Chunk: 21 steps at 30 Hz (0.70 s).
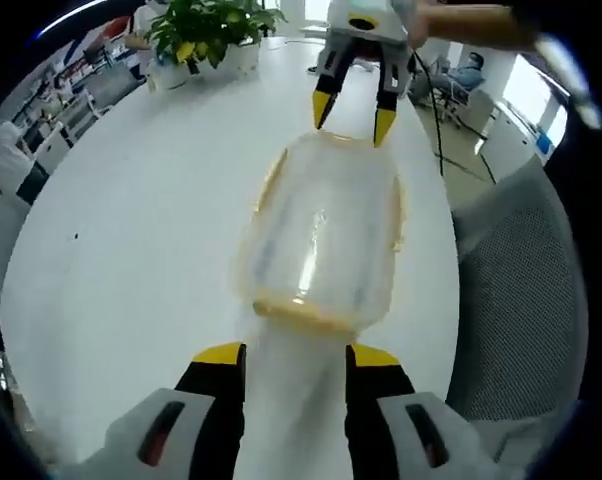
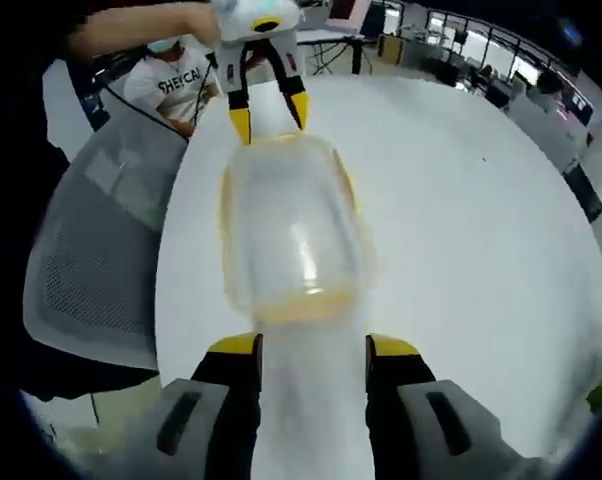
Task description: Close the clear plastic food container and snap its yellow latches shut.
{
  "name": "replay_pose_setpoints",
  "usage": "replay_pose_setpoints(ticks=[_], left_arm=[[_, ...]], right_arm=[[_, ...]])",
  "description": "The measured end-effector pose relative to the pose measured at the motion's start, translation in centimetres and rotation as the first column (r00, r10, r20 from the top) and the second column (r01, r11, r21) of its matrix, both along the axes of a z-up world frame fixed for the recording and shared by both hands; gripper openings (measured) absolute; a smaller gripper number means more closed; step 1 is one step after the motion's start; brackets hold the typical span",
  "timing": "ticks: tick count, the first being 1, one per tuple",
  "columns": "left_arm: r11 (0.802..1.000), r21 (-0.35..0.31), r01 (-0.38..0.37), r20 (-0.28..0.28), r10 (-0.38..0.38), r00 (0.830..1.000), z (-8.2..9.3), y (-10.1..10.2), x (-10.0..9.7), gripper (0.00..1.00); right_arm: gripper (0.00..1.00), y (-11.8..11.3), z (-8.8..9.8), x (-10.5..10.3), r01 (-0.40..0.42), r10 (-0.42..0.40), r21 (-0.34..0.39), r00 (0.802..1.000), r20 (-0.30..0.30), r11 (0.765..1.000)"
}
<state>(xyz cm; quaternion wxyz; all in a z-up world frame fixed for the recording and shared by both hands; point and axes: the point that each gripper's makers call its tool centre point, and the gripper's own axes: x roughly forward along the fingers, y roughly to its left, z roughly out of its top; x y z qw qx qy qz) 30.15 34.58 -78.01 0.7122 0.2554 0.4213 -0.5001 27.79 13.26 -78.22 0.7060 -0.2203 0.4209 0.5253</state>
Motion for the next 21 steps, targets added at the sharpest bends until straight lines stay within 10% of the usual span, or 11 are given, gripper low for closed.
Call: replay_pose_setpoints(ticks=[4, 6, 8, 13, 21], left_arm=[[0.967, -0.133, -0.216, -0.115, 0.202, 0.973, 0.7, 0.2, 0.0, 0.32], [0.911, -0.224, -0.347, -0.208, 0.303, 0.93, 1.3, -0.4, 0.0, 0.3], [0.813, -0.273, -0.514, -0.335, 0.421, 0.843, 1.6, -0.9, 0.1, 0.29], [0.698, -0.288, -0.656, -0.401, 0.534, 0.744, 1.2, -0.5, 0.6, 0.3], [0.712, -0.238, -0.661, -0.33, 0.58, 0.744, -0.1, -0.8, 0.2, 0.29]], right_arm=[[0.38, -0.1, 1.1, 0.3, 0.201, -0.191, 0.129, 0.978, -0.081, 0.971], [0.37, -0.1, 1.2, 0.4, 0.262, -0.248, 0.151, 0.963, -0.108, 0.953], [0.37, 0.1, 1.3, 0.6, 0.313, -0.294, 0.176, 0.947, -0.126, 0.933], [0.34, 0.6, 1.0, 1.1, 0.466, -0.427, 0.232, 0.882, -0.202, 0.854], [0.28, 1.9, 1.0, 0.9, 0.54, -0.481, 0.271, 0.839, -0.257, 0.797]])
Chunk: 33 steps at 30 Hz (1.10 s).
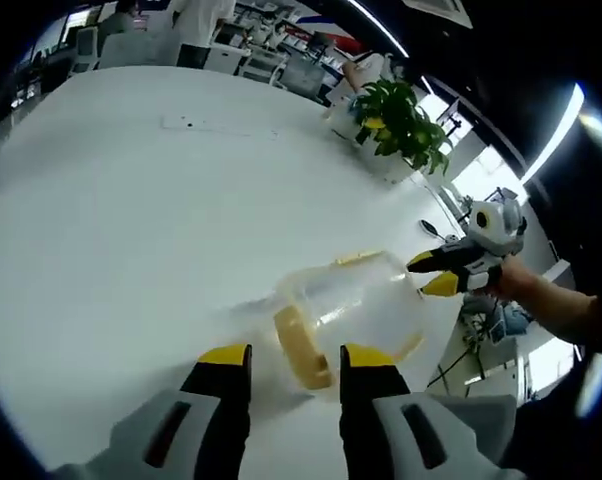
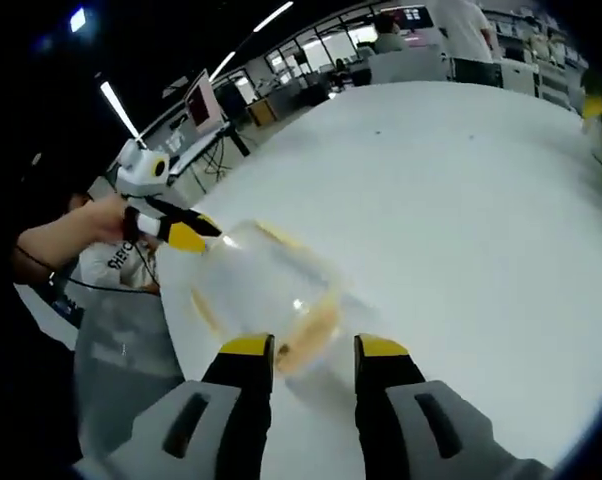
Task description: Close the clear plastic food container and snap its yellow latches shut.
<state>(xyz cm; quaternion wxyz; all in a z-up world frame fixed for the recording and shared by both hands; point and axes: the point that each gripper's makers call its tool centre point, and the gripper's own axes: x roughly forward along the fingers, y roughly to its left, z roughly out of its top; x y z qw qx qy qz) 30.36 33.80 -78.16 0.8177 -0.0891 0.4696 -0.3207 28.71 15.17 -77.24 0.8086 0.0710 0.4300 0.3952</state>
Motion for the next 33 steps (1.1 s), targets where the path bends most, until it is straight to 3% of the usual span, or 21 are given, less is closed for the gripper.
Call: replay_pose_setpoints(ticks=[7, 15, 21, 23, 24, 25, 33], left_arm=[[1.0, -0.004, 0.014, 0.011, -0.014, 1.0, -0.1, -1.4, -0.3, 0.23], [1.0, -0.019, 0.001, 0.022, 0.0, 1.0, -0.1, -1.7, -0.4, 0.2], [0.999, -0.033, -0.005, 0.03, 0.006, 1.0, -0.1, -1.8, -0.4, 0.18], [0.999, -0.043, -0.007, 0.022, 0.008, 1.0, -0.1, -1.9, -0.4, 0.16], [0.997, -0.069, -0.022, -0.028, 0.02, 0.999, 0.1, -2.2, -1.2, 0.16], [0.998, -0.05, -0.024, 0.015, 0.025, 1.0, 0.0, -1.9, -0.6, 0.15], [0.998, -0.026, -0.051, -0.008, 0.051, 0.999, -0.1, -2.0, -0.3, 0.15]], right_arm=[[0.2, 0.9, -0.6, -0.4, -0.001, 0.001, 0.002, 1.0, -0.028, 1.0], [0.21, 1.0, -0.6, -0.4, 0.027, -0.026, 0.02, 0.999, -0.04, 0.999], [0.19, 1.2, -0.6, -0.5, -0.027, 0.027, -0.007, 0.999, -0.03, 1.0], [0.19, 1.2, -0.7, -0.4, -0.038, 0.037, -0.007, 0.999, -0.035, 0.999], [0.18, 1.4, -0.8, -0.5, -0.028, 0.028, -0.003, 0.999, -0.043, 1.0], [0.16, 1.5, -0.9, -0.5, -0.032, 0.032, -0.005, 0.998, -0.045, 0.999], [0.16, 1.8, -0.9, -0.9, -0.027, 0.025, -0.024, 0.997, -0.078, 0.999]])
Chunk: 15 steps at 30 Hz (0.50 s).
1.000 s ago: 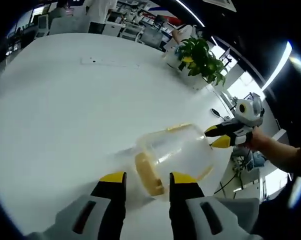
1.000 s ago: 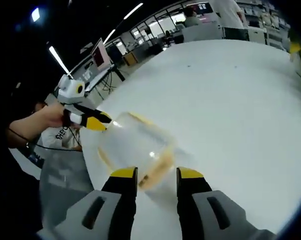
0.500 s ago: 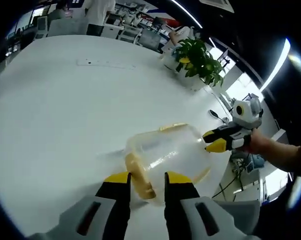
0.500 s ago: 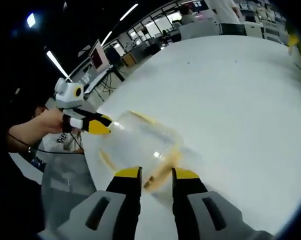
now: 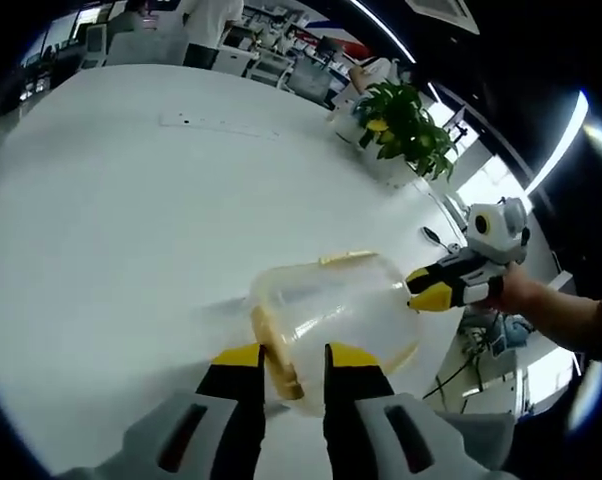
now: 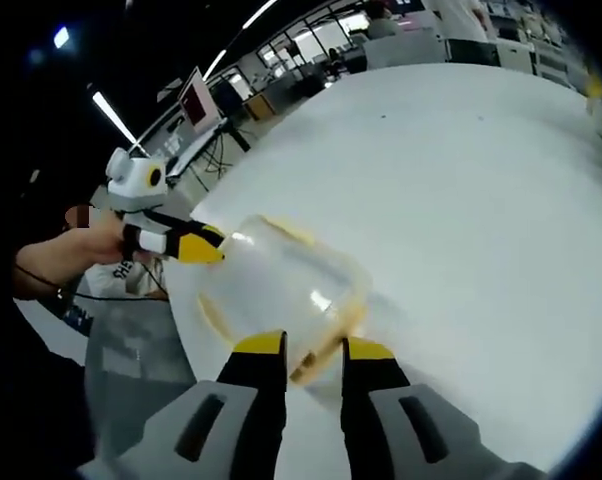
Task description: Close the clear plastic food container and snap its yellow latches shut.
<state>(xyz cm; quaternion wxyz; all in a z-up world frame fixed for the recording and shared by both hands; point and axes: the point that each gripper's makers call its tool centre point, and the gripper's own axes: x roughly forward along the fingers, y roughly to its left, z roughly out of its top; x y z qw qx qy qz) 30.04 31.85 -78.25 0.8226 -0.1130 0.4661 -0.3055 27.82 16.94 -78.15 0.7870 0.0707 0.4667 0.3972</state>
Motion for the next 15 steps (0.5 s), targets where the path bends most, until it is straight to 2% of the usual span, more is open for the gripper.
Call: replay_pose_setpoints(ticks=[7, 10, 13, 15], left_arm=[[1.0, 0.01, 0.004, -0.008, -0.003, 1.0, 0.0, -0.06, 0.03, 0.17], [1.0, -0.006, -0.005, -0.021, 0.005, 1.0, -0.09, 0.08, 0.13, 0.17], [0.999, -0.038, -0.022, -0.033, 0.021, 0.999, -0.22, 0.24, 0.15, 0.18], [0.999, -0.039, -0.018, -0.02, 0.017, 1.0, -0.1, 0.1, 0.07, 0.18]], right_arm=[[0.18, -0.12, 0.12, 0.33, -0.019, 0.019, -0.02, 1.0, -0.013, 1.0], [0.18, -0.18, 0.12, 0.43, -0.014, 0.014, -0.02, 1.0, -0.012, 1.0], [0.19, -0.15, 0.23, 0.49, -0.02, 0.02, -0.03, 0.999, 0.03, 0.999], [0.2, -0.2, 0.23, 0.62, -0.018, 0.019, -0.032, 0.999, 0.029, 0.999]])
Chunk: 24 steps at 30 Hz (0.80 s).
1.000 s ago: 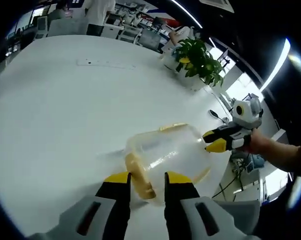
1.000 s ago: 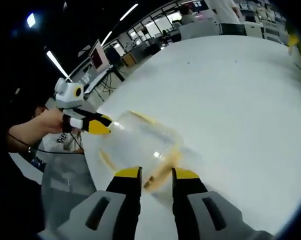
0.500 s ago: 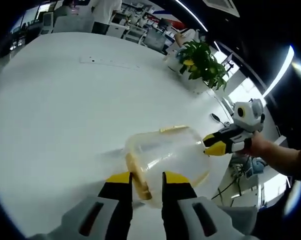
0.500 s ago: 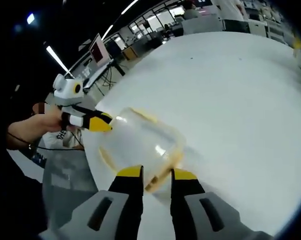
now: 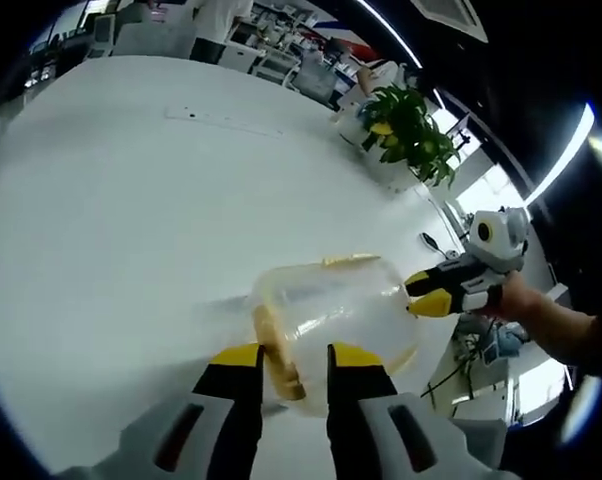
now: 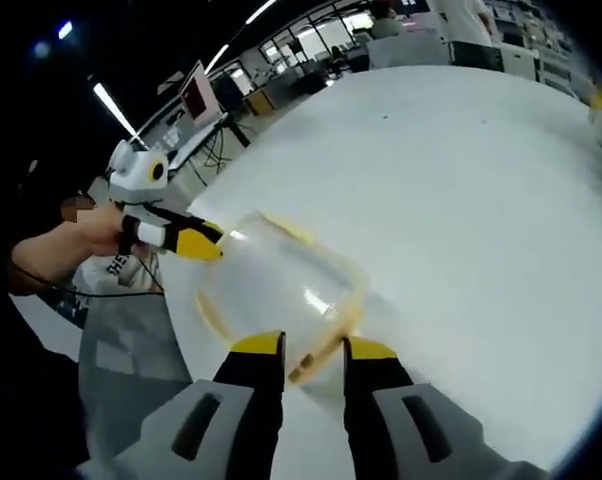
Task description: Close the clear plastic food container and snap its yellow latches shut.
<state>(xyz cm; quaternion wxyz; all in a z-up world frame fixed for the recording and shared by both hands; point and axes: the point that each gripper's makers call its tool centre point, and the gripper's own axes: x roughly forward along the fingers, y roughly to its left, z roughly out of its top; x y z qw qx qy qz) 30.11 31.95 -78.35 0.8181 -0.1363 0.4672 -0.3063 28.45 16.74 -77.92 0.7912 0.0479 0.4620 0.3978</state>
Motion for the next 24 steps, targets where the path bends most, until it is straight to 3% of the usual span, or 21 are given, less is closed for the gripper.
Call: replay_pose_setpoints(ticks=[4, 7, 10, 13, 16, 17, 18, 21, 22, 24], left_arm=[[1.0, 0.006, 0.001, 0.005, -0.001, 1.0, 0.0, 0.0, 0.1, 0.18], [0.998, 0.049, 0.041, 0.036, -0.043, 0.998, 0.2, -0.1, 0.2, 0.19], [0.988, 0.128, 0.081, 0.084, -0.092, 0.992, 0.4, 0.0, 0.6, 0.21], [0.965, 0.234, 0.117, 0.162, -0.157, 0.974, 0.8, 0.1, 1.0, 0.25], [0.922, 0.351, 0.162, 0.249, -0.259, 0.933, 1.4, 0.1, 1.5, 0.3], [0.896, 0.4, 0.19, 0.289, -0.321, 0.902, 1.7, -0.2, 1.6, 0.29], [0.885, 0.413, 0.213, 0.305, -0.355, 0.884, 2.0, -0.5, 1.5, 0.27], [0.908, 0.355, 0.224, 0.376, -0.358, 0.854, 3.7, -2.3, 1.7, 0.28], [0.907, 0.351, 0.231, 0.383, -0.364, 0.849, 4.0, -2.6, 1.7, 0.28], [0.897, 0.363, 0.253, 0.392, -0.393, 0.832, 4.4, -3.1, 1.7, 0.28]], right_arm=[[0.21, 0.0, 0.1, 0.1, -0.006, 0.006, -0.015, 1.0, 0.0, 1.0], [0.22, -0.1, 0.2, 0.4, -0.041, 0.043, -0.064, 0.998, 0.037, 0.997], [0.23, -0.1, 0.4, 0.6, -0.102, 0.12, -0.148, 0.986, 0.116, 0.984], [0.26, 0.0, 0.6, 0.9, -0.134, 0.173, -0.215, 0.97, 0.173, 0.967], [0.3, -0.1, 0.7, 1.1, -0.162, 0.226, -0.27, 0.948, 0.226, 0.949], [0.32, -0.1, 0.9, 1.5, -0.164, 0.241, -0.288, 0.936, 0.256, 0.943], [0.31, -0.1, 0.9, 1.4, -0.176, 0.255, -0.291, 0.931, 0.26, 0.94], [0.31, 0.2, 1.4, 1.8, -0.21, 0.295, -0.288, 0.91, 0.293, 0.934], [0.32, 0.9, 2.1, 2.0, -0.235, 0.31, -0.25, 0.893, 0.324, 0.939], [0.34, 2.2, 3.2, 1.7, -0.268, 0.314, -0.18, 0.889, 0.332, 0.947]])
